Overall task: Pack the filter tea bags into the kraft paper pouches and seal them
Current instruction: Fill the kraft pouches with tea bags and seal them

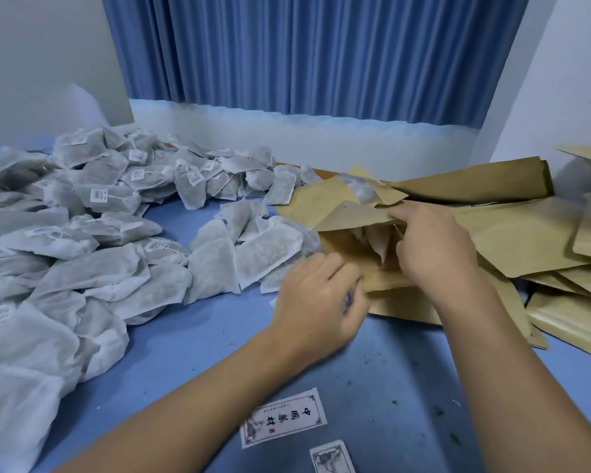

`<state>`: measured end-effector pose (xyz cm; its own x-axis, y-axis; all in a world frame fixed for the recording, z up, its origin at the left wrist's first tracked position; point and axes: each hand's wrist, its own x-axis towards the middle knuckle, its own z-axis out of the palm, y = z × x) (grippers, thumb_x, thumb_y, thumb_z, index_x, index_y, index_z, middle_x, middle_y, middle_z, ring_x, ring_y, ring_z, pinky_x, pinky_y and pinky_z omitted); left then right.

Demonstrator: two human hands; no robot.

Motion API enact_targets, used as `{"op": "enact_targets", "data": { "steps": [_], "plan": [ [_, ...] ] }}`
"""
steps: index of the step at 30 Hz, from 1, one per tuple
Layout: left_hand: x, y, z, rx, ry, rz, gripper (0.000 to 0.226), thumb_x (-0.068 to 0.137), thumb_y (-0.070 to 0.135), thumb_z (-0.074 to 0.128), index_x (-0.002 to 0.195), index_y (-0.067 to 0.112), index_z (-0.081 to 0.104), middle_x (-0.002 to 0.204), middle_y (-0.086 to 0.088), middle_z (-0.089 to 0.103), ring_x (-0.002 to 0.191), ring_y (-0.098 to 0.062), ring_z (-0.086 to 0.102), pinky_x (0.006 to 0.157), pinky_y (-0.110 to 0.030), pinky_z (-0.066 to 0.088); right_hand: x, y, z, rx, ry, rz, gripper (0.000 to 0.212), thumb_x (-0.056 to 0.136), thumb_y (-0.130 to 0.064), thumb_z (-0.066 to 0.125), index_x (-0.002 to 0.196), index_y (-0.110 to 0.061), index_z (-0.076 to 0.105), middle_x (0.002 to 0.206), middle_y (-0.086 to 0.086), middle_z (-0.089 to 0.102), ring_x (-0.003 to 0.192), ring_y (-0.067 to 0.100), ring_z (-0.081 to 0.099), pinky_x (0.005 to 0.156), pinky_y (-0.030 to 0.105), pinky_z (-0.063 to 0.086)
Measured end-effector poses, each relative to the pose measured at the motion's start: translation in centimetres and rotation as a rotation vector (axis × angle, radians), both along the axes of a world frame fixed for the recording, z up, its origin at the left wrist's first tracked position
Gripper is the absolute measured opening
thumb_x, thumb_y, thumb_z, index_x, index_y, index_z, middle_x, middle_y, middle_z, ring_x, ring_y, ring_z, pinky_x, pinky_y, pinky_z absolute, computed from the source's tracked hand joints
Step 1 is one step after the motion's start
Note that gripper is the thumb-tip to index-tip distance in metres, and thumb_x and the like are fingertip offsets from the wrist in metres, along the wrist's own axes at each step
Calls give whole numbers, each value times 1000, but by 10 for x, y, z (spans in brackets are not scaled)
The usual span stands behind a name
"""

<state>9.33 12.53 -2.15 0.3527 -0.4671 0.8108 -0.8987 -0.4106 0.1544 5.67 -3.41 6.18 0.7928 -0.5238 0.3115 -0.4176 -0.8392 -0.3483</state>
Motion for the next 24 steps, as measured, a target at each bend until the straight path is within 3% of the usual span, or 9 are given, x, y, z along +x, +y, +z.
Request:
{"op": "enact_targets", "data": {
  "steps": [4,7,11,14,17,19,20,22,24],
  "plan": [
    [9,39,-19,498,393,275,32,92,43,52,115,22,60,112,1,53,107,-24,50,85,-37,47,2,-6,2,-12,3,-52,56,81,-5,49,125,-39,60,104,7,61,89,35,53,69,33,41],
    [7,45,-13,371,510,149,28,94,30,57,117,16,63,108,-3,54,109,-26,52,87,-39,48,2,-10,0,-35,8,-59,58,84,-5,51,129,-41,59,113,7,63,101,36,58,72,33,41],
    [-11,29,-2,-97,39,-80,20,87,8,69,106,4,71,99,-12,59,82,-24,53,76,-26,45,2,-12,1,-32,20,-23,49,84,-11,55,121,-41,63,114,7,64,100,38,59,73,34,44],
    [-11,-5,6,11,9,-76,13,90,8,63,102,8,69,103,-11,55,87,-26,49,70,-29,42,0,-10,4,-9,25,15,46,84,-16,57,121,-42,63,119,7,65,104,37,59,78,35,47],
    [20,-64,17,297,392,137,21,98,13,54,117,14,63,120,-17,57,113,-35,55,83,-39,48,-2,-3,9,25,30,48,65,80,-9,49,131,-49,59,117,4,66,103,34,60,85,36,52],
    [40,-95,26,340,669,87,42,105,15,43,147,12,44,152,-21,40,143,-36,36,117,-41,30,-2,4,9,-11,40,69,72,75,-3,43,130,-48,59,115,4,65,103,35,58,84,38,53],
    [45,-104,30,273,769,0,47,106,14,40,152,7,34,160,-19,30,149,-34,27,123,-41,20,0,6,6,-50,28,69,69,75,-3,44,129,-43,59,113,5,64,102,35,58,82,37,52],
    [40,-109,32,122,923,-164,46,105,6,42,149,-3,35,159,-21,31,149,-34,29,122,-41,24,4,4,2,-124,5,30,58,79,-5,46,127,-34,59,111,8,64,102,37,58,79,37,49],
    [21,-108,25,146,837,-243,38,98,4,54,136,4,52,142,-27,51,134,-40,46,109,-42,40,4,0,0,-134,21,-28,54,81,-6,45,125,-33,59,112,10,65,103,38,59,78,37,48]
  ]
}}
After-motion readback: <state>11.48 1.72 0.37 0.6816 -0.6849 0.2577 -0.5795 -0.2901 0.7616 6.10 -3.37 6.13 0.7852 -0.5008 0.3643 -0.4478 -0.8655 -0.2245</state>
